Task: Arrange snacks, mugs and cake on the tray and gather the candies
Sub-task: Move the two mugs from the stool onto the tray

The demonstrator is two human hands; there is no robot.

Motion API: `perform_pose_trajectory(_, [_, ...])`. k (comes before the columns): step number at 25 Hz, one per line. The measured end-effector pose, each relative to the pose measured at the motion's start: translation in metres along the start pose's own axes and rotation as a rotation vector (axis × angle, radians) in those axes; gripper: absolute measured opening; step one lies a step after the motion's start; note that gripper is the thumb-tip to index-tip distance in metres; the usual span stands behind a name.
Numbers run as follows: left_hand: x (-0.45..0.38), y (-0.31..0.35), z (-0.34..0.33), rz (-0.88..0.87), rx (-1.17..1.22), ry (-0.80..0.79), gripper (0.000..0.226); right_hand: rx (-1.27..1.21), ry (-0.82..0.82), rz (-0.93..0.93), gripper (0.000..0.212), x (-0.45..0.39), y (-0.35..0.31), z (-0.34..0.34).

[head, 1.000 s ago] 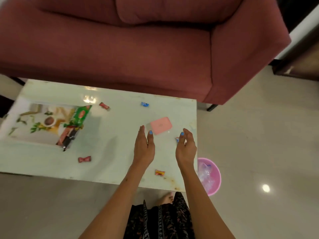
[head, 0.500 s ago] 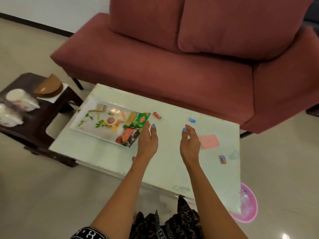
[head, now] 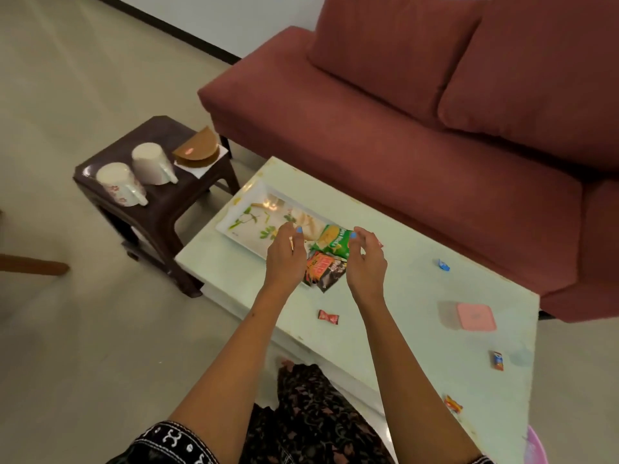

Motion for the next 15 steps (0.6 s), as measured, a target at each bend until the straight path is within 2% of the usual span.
perform_pose_trajectory(15, [-0.127, -0.047, 0.093, 0.166, 0.014, 0.178, 0.042, 0.125, -0.221, 0.105, 0.034, -0.077, -0.086, -0.150])
Point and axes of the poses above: each hand's wrist, its own x-axis away from the middle knuckle, its own z-axis out of the back of the hand, y = z × x, the point moved 1 cm from there along -x, towards the middle knuckle, and after that the axes turned 11 degrees about -z, right-handed, at the moved point
